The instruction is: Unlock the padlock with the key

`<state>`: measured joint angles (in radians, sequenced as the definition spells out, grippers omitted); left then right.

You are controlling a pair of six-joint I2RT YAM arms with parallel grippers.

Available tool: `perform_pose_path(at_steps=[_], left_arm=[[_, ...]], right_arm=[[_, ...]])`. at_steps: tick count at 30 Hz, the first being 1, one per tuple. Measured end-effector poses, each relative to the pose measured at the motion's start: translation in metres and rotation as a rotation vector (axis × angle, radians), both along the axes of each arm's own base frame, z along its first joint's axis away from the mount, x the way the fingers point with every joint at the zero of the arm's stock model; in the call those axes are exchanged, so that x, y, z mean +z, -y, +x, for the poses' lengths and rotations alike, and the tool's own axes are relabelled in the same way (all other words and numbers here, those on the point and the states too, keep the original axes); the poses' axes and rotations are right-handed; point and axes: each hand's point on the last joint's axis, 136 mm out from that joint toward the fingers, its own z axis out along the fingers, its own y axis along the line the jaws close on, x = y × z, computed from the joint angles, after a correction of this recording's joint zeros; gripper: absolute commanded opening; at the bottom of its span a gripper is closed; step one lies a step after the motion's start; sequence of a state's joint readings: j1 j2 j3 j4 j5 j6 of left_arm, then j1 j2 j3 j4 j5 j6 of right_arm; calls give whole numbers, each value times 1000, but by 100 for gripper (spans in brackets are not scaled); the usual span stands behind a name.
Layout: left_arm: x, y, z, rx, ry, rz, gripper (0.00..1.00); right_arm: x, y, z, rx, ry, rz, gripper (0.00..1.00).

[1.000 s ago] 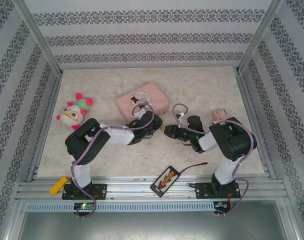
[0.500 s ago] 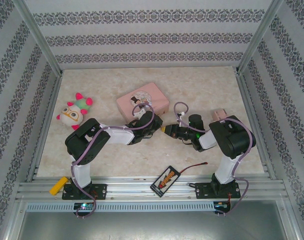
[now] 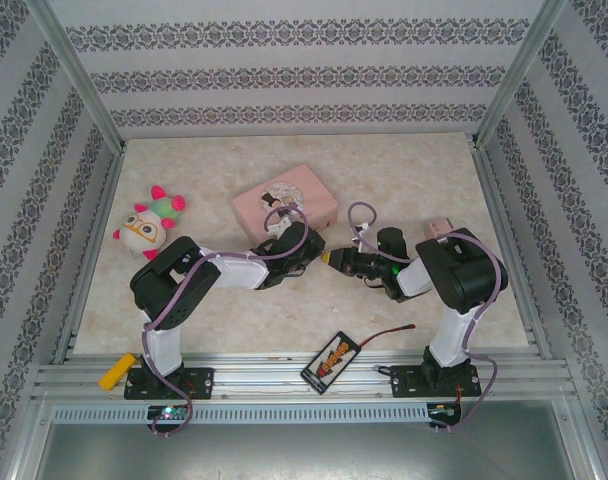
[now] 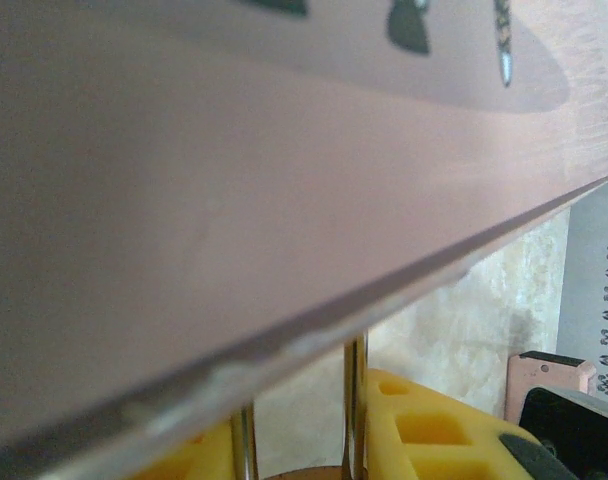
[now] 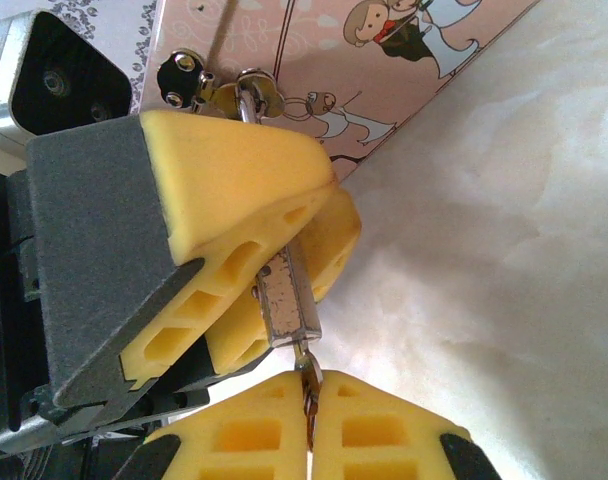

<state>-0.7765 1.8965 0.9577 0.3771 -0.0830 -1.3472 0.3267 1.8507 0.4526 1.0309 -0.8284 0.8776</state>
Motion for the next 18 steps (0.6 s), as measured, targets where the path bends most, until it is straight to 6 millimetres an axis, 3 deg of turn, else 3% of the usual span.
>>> perform_pose_path(at_steps=[18], left_arm=[[1, 0, 2, 7, 6, -8, 0]], right_arm=[[1, -2, 10, -3, 5, 8, 13]])
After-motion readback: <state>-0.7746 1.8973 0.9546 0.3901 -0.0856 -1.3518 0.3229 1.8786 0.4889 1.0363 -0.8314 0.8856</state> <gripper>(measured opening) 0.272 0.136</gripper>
